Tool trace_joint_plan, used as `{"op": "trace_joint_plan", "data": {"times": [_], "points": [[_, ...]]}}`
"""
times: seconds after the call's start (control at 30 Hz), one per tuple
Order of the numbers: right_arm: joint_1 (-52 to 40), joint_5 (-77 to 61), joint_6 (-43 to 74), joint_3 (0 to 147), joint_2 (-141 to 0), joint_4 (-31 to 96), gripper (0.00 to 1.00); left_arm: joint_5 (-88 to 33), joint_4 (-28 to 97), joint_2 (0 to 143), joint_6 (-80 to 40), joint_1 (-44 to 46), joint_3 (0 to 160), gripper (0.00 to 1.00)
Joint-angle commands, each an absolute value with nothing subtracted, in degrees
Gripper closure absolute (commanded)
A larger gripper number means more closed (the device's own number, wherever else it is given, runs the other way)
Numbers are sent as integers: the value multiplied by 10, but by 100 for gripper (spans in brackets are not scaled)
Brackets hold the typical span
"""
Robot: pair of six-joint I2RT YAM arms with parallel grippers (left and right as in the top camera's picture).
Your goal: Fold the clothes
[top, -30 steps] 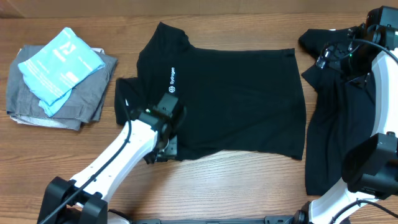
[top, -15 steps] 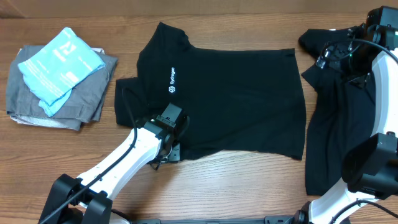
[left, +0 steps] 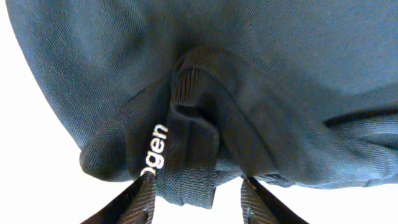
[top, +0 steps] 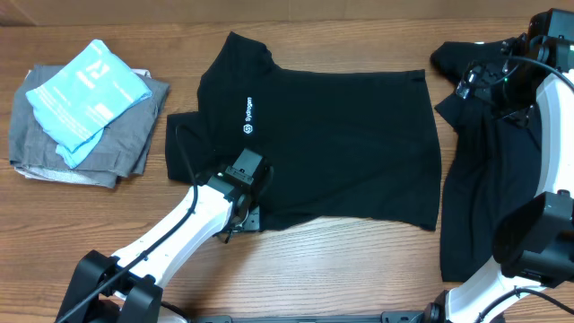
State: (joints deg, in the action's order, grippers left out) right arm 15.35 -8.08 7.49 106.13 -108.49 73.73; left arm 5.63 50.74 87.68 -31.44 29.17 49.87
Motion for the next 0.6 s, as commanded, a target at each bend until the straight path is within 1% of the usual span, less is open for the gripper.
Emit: {"op": "trace_joint_plan", "data": {"times": [0.0, 0.1, 0.17, 0.3, 0.37, 0.57], "points": [[155, -77, 77, 1070, -1078, 736, 0, 68, 505, 877, -323, 294, 485, 53], [155, -77, 77, 1070, -1078, 736, 0, 79, 507, 877, -322, 294, 485, 54], [155, -77, 77, 1070, -1078, 736, 0, 84, 507, 877, -322, 294, 485, 58], [155, -77, 77, 1070, -1078, 736, 0, 84, 508, 877, -321, 294, 485, 69], [155, -77, 77, 1070, -1078, 736, 0, 84, 508, 877, -321, 294, 485, 72], [155, -77, 77, 1070, -1078, 736, 0, 84, 508, 877, -321, 294, 485, 73]]}}
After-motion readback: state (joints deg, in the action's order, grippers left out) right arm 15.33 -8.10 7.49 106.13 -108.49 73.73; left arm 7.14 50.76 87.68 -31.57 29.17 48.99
